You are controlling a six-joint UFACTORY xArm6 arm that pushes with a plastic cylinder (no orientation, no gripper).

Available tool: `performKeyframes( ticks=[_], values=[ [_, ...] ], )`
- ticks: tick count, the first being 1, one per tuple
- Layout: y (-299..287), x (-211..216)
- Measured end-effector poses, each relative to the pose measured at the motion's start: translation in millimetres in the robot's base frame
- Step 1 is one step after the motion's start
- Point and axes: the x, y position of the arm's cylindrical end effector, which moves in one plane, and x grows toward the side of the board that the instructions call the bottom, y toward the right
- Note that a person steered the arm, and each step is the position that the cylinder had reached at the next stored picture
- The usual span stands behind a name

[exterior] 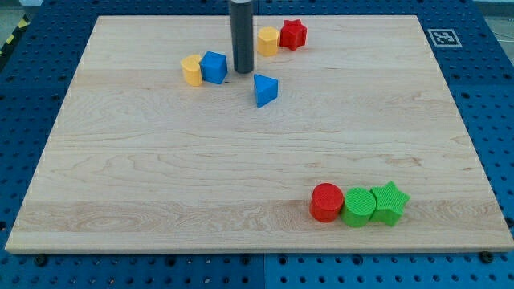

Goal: Slide the blue triangle towards down

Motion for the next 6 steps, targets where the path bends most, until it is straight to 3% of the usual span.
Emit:
performKeyframes(
  ticks=[1,2,3,4,6],
  values=[
    [2,61],
    [2,70],
    [18,29],
    [53,36],
    [38,151]
  ],
)
